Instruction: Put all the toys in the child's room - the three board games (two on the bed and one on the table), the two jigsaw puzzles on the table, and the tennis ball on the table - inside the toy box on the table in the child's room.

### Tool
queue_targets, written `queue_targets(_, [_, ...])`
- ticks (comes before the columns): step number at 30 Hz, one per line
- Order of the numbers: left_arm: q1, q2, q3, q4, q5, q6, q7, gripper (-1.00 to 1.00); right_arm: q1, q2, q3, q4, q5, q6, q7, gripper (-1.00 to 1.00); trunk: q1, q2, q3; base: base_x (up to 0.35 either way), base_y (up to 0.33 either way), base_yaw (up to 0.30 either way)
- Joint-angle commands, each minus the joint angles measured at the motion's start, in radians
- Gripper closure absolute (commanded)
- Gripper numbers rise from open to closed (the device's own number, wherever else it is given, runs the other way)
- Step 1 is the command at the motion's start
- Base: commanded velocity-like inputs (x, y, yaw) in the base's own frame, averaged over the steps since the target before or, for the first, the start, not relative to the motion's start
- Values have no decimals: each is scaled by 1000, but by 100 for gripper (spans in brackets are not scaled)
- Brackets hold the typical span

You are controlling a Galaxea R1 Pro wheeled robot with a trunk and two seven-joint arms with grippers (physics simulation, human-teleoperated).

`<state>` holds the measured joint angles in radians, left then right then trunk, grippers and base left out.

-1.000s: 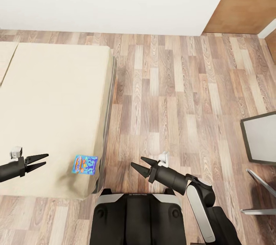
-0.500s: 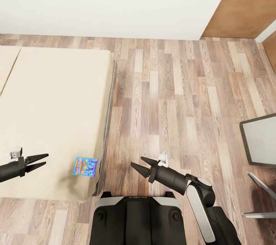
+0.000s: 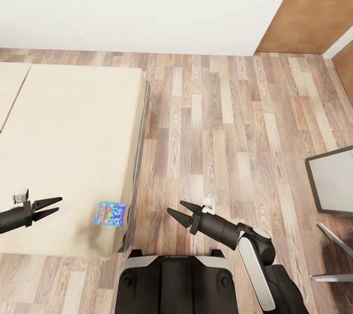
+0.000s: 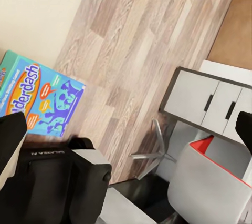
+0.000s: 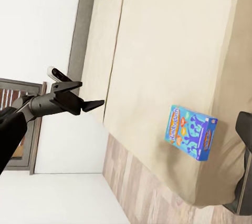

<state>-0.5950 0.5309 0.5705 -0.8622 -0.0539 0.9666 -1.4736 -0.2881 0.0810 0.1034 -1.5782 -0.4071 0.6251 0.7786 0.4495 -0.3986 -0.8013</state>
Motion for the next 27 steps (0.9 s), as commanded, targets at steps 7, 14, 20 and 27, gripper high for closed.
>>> queue_targets(7, [-1,0,1,0,-6,10,-7,-100,0,0,-1,-1,-6,7,0,-100,0,-1,11,-31,0,0])
queue_targets(14, [-1,0,0,-1,-6,10,-7,-100,0,0,-1,-1,-6,7,-2,-100,0,-1,22,-5,0,5])
queue_targets(20, [-1,0,0,-1,-6,10,-7,-100,0,0,-1,-1,-6,7,-2,-100,0,-1,32,-1,0,45])
queue_targets(27, [-1,0,0,0,-6,10,-7,-100,0,0,-1,-1,-6,7,-2,-100,0,-1,43,0,0,45])
